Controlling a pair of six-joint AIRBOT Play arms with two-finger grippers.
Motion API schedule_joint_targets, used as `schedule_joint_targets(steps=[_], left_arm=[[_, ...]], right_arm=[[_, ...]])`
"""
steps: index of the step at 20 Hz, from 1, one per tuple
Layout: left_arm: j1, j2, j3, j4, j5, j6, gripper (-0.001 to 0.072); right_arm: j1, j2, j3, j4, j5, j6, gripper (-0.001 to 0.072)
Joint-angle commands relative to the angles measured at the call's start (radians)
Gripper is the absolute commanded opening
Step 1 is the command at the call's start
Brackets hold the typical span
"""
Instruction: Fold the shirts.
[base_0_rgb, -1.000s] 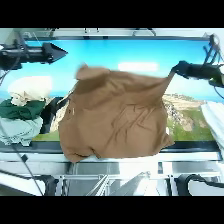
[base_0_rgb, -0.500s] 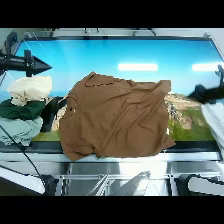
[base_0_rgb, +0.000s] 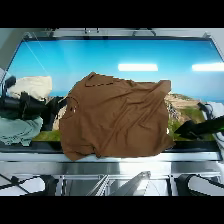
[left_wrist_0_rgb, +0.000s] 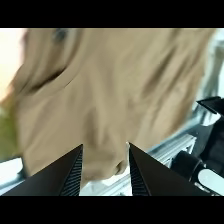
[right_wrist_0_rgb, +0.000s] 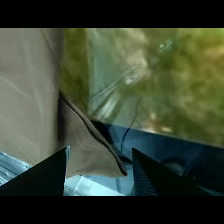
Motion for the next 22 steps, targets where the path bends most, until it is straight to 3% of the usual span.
schedule_joint_targets(steps=[1,5,7,8,9,12,13,18,22], left_arm=[[0.102,0.089,-0.17,0.07,0.024,0.009,0.03],[0.196,0.127,-0.235,0.071,0.059,0.009,0.03],[0.214,0.127,-0.236,0.076,0.054,0.009,0.03],[0.216,0.127,-0.236,0.105,0.048,0.006,0.0299],[0.214,0.127,-0.236,0.161,0.048,-0.013,0.0299],[0.174,0.127,-0.241,0.396,0.037,-0.079,0.03],[0.158,0.127,-0.256,0.409,0.04,-0.086,0.03],[0.016,0.122,-0.429,0.215,0.226,-0.027,0.03],[-0.138,0.043,-0.507,0.099,0.275,0.013,0.0298]], right_arm=[[0.051,-0.012,-0.095,0.018,-0.09,-0.047,0.0455],[0.166,-0.075,-0.133,0.03,-0.137,-0.046,0.0429],[0.218,-0.097,-0.133,0.038,-0.128,-0.043,0.0203],[0.232,-0.098,-0.133,0.038,-0.122,-0.042,0.005],[0.234,-0.097,-0.13,0.038,-0.121,-0.027,0.0022],[0.218,-0.072,-0.103,0.038,-0.115,-0.017,0.0022],[0.206,-0.052,-0.09,0.039,-0.115,-0.007,0.0022],[0.146,0.029,-0.064,0.084,-0.114,0.0,0.0022],[0.142,0.034,-0.064,0.085,-0.106,-0.001,0.0022]])
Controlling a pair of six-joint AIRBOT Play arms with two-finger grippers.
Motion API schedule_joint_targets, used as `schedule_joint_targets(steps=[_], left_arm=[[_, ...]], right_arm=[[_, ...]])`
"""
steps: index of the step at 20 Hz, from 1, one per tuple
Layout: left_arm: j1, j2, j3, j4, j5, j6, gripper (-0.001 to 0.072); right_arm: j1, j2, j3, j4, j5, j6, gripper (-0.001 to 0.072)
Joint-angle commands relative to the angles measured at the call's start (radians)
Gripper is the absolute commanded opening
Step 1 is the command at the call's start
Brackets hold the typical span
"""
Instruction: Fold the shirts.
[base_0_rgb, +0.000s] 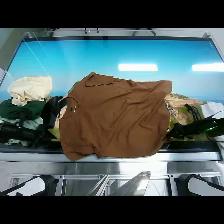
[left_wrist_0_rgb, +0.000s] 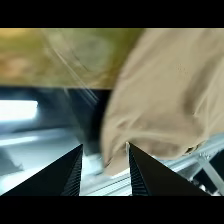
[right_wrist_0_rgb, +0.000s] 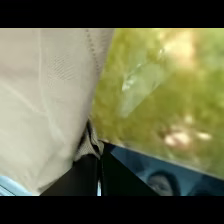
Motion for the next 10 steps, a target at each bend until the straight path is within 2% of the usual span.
schedule_joint_targets(steps=[1,4,5,6,10], left_arm=[[-0.137,-0.072,-0.065,-0.102,0.069,0.035,0.0298],[-0.228,-0.163,-0.068,-0.096,0.089,0.034,0.0297],[-0.245,-0.188,-0.062,-0.106,0.076,0.036,0.0183],[-0.257,-0.204,-0.046,-0.105,0.06,0.036,0.0168],[-0.255,-0.181,0.074,-0.103,-0.028,0.035,0.0169]], right_arm=[[-0.007,0.011,0.003,0.039,0.023,0.001,0.0022],[-0.007,0.016,0.003,0.104,0.029,-0.016,0.0022],[-0.007,0.018,0.004,0.125,0.03,-0.019,0.0022],[-0.007,0.021,0.004,0.14,0.029,-0.019,0.0022],[-0.007,0.023,0.004,0.145,0.03,-0.018,0.0022]])
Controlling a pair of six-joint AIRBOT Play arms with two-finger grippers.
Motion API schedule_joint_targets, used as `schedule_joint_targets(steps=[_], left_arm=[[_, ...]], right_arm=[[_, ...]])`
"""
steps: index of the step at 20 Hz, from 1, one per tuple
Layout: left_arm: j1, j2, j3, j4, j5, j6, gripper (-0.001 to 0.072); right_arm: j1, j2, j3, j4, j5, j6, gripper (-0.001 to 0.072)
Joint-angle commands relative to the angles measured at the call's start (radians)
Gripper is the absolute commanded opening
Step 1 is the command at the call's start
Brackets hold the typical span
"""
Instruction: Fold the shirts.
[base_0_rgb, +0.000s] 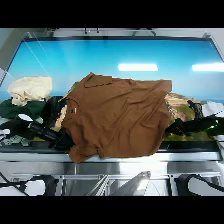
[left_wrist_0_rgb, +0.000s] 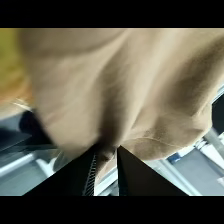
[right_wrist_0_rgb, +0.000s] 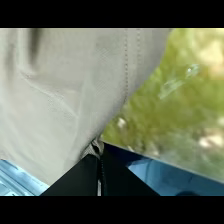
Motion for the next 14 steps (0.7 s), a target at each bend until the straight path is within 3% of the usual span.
schedule_joint_targets(steps=[1,3,9,14], left_arm=[[0.01,0.037,0.098,-0.01,-0.052,-0.003,0.017],[0.061,0.108,0.124,-0.002,-0.05,-0.018,0.0273],[0.217,0.23,0.006,0.0,0.017,-0.016,0.0292],[0.234,0.287,-0.155,0.018,0.127,0.046,0.0294]], right_arm=[[0.0,0.002,0.001,0.022,0.003,-0.003,0.0022],[0.0,0.002,0.001,0.022,0.003,-0.003,0.0022],[0.0,0.002,0.001,0.023,-0.006,-0.015,0.0022],[0.0,0.002,0.001,0.07,-0.006,-0.032,0.0022]])
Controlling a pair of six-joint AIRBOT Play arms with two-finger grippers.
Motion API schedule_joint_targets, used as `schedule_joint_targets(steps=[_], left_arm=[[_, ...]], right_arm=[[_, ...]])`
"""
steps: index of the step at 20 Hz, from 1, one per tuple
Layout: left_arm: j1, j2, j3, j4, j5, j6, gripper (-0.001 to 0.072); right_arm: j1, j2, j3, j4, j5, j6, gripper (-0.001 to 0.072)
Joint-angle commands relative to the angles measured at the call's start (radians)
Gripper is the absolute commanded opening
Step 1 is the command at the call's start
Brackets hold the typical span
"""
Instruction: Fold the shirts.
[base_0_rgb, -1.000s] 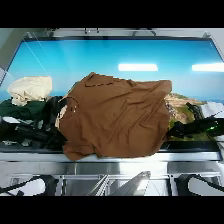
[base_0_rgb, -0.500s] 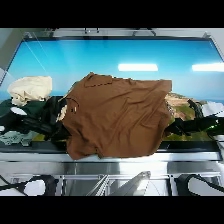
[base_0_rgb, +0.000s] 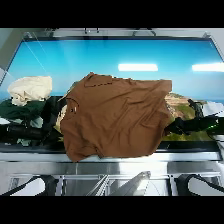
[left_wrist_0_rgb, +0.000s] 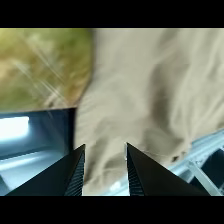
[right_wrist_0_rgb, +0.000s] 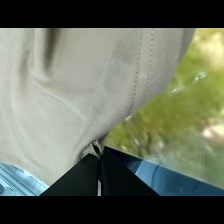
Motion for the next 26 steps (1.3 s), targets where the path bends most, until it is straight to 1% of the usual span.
schedule_joint_targets(steps=[1,4,7,9,11,14,15,16,17,20,22,23,24,25,26], left_arm=[[0.015,0.043,-0.093,0.043,0.075,0.026,0.0294],[0.014,0.043,-0.139,0.03,0.111,0.027,0.0294],[0.014,0.043,-0.185,0.01,0.159,0.034,0.0294],[-0.006,0.043,-0.196,-0.045,0.187,0.062,0.0295],[-0.077,0.043,-0.21,-0.115,0.219,0.08,0.0296],[-0.246,0.043,-0.238,-0.218,0.283,0.097,0.0297],[-0.289,0.043,-0.232,-0.225,0.292,0.097,0.0295],[-0.324,0.043,-0.212,-0.22,0.287,0.097,0.0161],[-0.336,0.043,-0.187,-0.221,0.27,0.097,0.0022],[-0.285,0.044,-0.085,-0.222,0.151,0.077,0.0021],[-0.2,0.046,-0.01,-0.227,0.041,0.06,0.0021],[-0.147,0.058,0.024,-0.263,-0.021,0.061,0.0021],[-0.096,0.083,0.055,-0.33,-0.078,0.08,0.0021],[-0.042,0.121,0.084,-0.435,-0.138,0.114,0.0021],[0.003,0.164,0.111,-0.55,-0.195,0.144,0.0021]], right_arm=[[0.0,0.001,0.001,0.056,-0.002,-0.029,0.0022],[0.0,0.001,0.001,0.126,-0.001,-0.062,0.0022],[0.0,0.001,0.001,0.127,-0.001,-0.062,0.0022],[0.0,0.001,0.001,0.127,-0.001,-0.062,0.0022],[0.0,0.001,0.001,0.127,0.0,-0.062,0.0022],[0.0,0.001,0.001,0.127,0.006,-0.062,0.0022],[0.0,0.001,0.001,0.127,0.006,-0.062,0.0022],[0.0,0.001,0.001,0.126,0.007,-0.062,0.0022],[-0.001,0.001,0.001,0.124,0.013,-0.062,0.0022],[-0.01,0.001,0.001,0.124,0.054,-0.06,0.0022],[-0.042,0.01,0.001,0.136,0.092,-0.038,0.0022],[-0.065,0.027,0.002,0.166,0.124,-0.039,0.0022],[-0.093,0.055,0.002,0.23,0.171,-0.049,0.0022],[-0.116,0.091,0.002,0.324,0.22,-0.078,0.0022],[-0.137,0.143,0.002,0.456,0.27,-0.114,0.0022]])
